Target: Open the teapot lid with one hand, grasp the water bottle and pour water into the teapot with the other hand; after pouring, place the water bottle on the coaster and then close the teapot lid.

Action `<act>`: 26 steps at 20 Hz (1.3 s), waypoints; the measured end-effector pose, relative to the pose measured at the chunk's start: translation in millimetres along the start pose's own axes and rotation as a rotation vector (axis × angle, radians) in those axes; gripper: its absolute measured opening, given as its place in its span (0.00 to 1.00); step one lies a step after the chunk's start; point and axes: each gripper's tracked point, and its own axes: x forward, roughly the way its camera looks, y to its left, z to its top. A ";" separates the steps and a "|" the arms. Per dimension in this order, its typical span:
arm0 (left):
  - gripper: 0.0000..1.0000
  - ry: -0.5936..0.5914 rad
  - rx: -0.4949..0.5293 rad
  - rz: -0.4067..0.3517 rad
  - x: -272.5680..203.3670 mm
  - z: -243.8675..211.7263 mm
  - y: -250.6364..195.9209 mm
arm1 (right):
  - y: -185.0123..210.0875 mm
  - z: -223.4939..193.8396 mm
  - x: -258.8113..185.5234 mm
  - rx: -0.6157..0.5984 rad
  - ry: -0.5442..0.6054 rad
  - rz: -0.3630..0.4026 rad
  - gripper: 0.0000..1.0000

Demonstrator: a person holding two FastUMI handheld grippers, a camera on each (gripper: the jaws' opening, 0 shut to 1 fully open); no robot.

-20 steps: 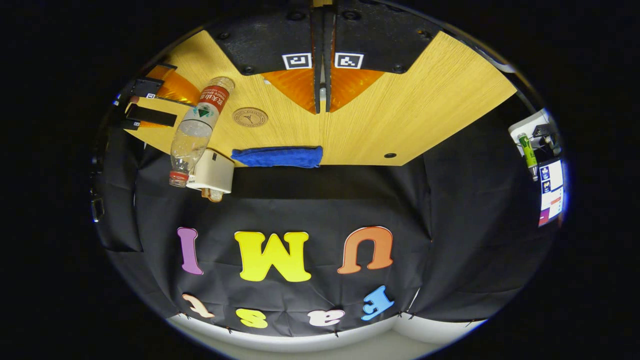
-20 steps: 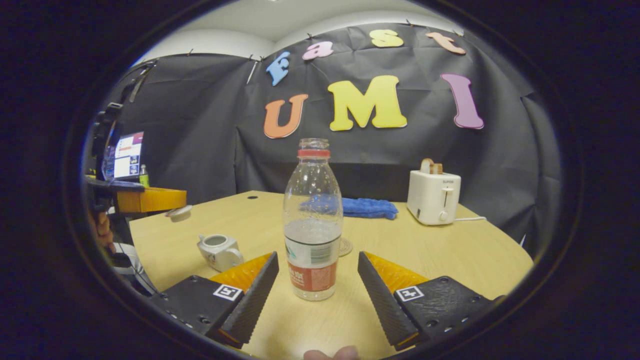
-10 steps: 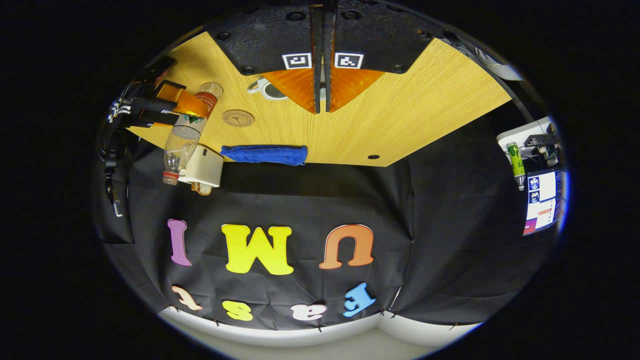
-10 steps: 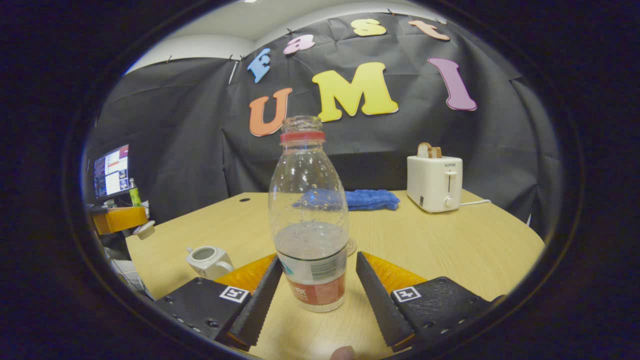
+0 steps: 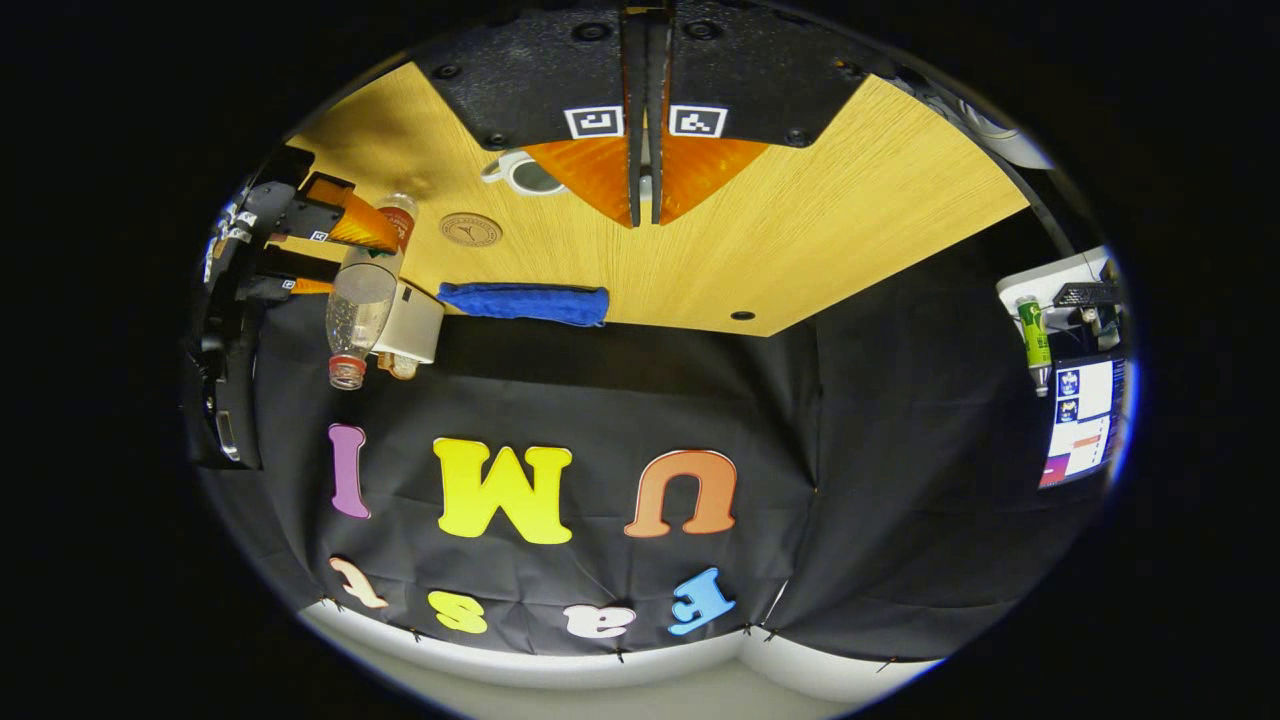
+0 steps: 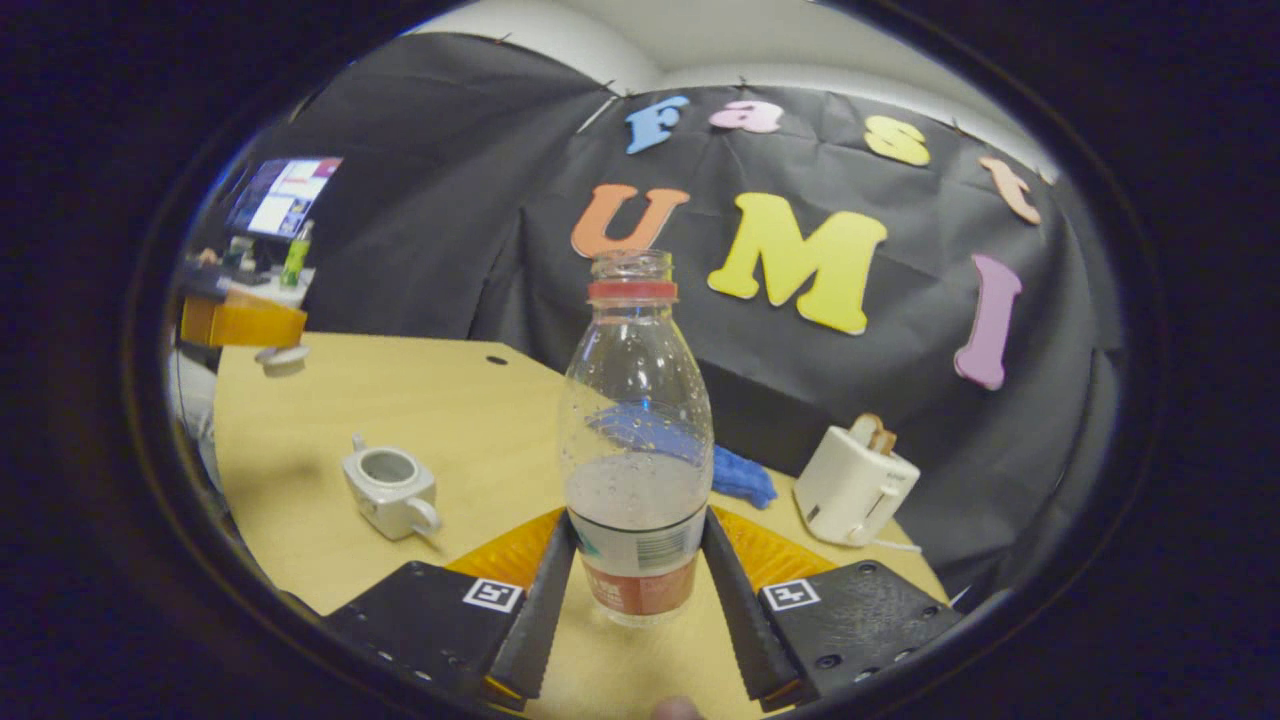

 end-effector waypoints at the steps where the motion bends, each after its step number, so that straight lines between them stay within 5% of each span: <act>1: 0.03 -0.003 0.001 0.006 0.4 0.8 3.4 | -5.0 0.7 4.8 -0.102 0.013 -0.032 0.72; 5: 0.03 -0.016 0.010 0.028 -5.3 7.7 16.2 | -3.0 -1.6 20.9 -0.474 0.039 -0.092 0.72; 10: 0.00 -0.027 0.008 0.037 -9.1 12.7 23.6 | 12.8 -7.1 31.6 -0.762 0.051 -0.090 0.72; 26: 0.02 -0.033 0.019 0.052 -15.3 17.5 38.0 | 41.5 4.1 42.2 -1.247 -0.044 -0.144 0.72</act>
